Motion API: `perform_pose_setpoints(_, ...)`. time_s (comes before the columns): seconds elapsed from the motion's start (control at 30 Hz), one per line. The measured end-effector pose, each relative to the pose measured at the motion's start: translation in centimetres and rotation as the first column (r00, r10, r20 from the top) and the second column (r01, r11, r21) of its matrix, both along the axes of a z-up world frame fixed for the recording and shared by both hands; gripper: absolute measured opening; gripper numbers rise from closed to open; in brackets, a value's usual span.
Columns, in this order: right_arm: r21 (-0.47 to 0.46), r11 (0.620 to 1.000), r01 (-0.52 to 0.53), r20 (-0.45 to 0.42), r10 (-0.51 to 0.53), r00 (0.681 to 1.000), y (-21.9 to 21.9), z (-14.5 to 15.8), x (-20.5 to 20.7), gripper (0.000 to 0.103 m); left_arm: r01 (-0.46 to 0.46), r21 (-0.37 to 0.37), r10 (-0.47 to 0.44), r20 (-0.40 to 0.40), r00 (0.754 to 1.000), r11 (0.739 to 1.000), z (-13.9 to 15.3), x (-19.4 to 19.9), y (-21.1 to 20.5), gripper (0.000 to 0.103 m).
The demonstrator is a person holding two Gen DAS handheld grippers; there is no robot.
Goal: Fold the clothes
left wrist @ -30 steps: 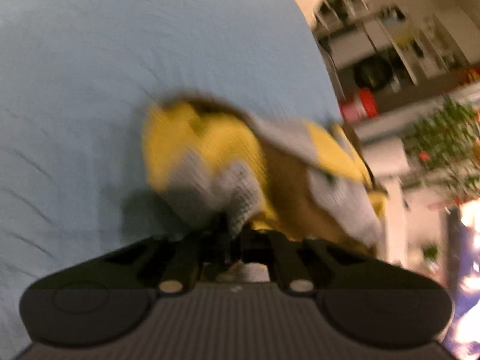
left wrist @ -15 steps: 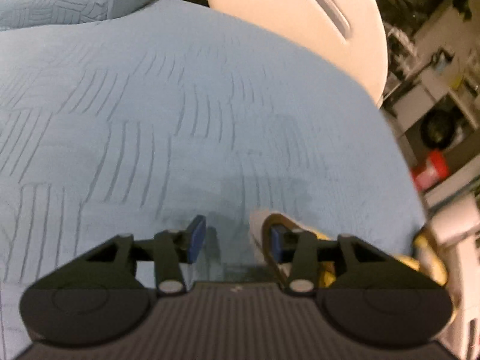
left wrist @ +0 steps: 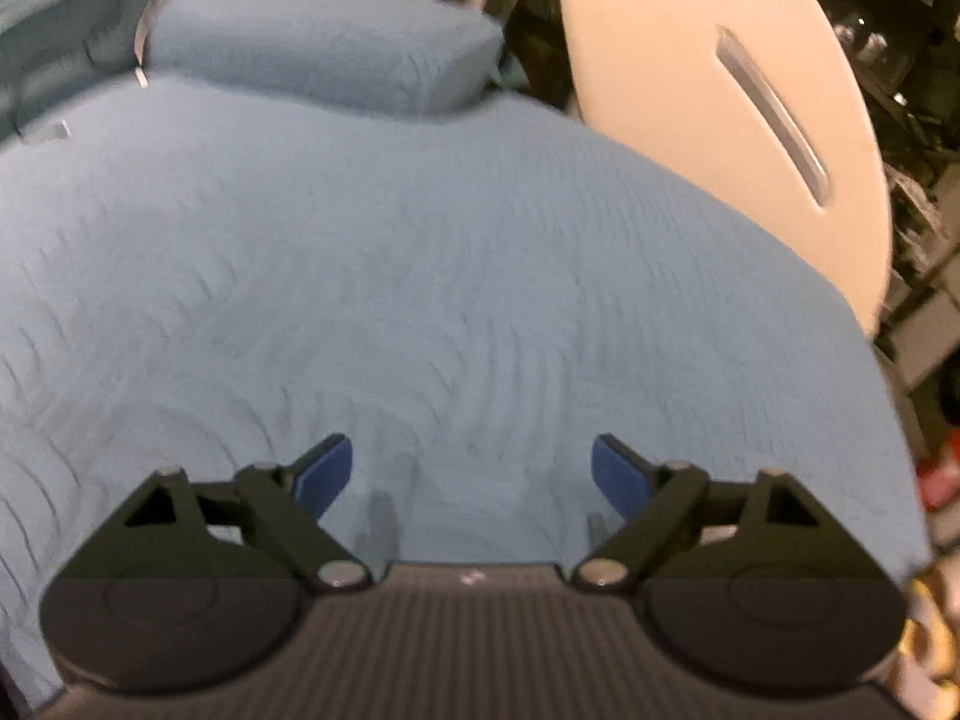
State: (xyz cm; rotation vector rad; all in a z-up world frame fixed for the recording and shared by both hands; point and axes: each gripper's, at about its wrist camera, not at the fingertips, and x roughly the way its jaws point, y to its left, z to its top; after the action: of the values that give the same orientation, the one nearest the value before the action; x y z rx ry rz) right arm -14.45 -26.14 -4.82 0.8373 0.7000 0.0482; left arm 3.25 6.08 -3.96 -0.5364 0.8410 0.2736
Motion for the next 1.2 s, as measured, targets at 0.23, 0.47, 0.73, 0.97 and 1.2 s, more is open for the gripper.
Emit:
perform_pose_setpoints(0.23,0.002,1.000,-0.001,0.001,0.001,1.000,-0.1,0.0,-0.1,0.085,0.234,-0.236,-0.251,-0.045,0.967,0.943,-2.2,-5.9,-8.7,0.090)
perform_pose_setpoints(0.47,0.006,1.000,0.001,0.004,-0.001,1.000,-0.1,0.0,-0.1,0.085,0.322,-0.322,-0.346,-0.018,0.938,0.890,-4.1,-6.7,-13.5,0.103)
perform_pose_setpoints(0.73,0.013,1.000,0.001,0.004,-0.001,1.000,-0.3,-0.1,-0.2,0.085,0.441,-0.333,-0.460,0.024,0.887,0.833,-6.9,0.5,-15.6,0.097)
perform_pose_setpoints(0.97,0.020,1.000,0.005,0.007,-0.006,1.000,-0.4,-0.1,-0.3,0.084,0.403,-0.459,-0.463,-0.020,0.886,0.792,-10.1,2.1,-12.2,0.000)
perform_pose_setpoints(1.2,0.026,1.000,0.010,0.010,-0.011,1.000,-0.6,-0.1,-0.4,0.084,0.294,-0.355,-0.311,0.011,0.950,0.887,-8.2,-0.6,-2.8,0.000)
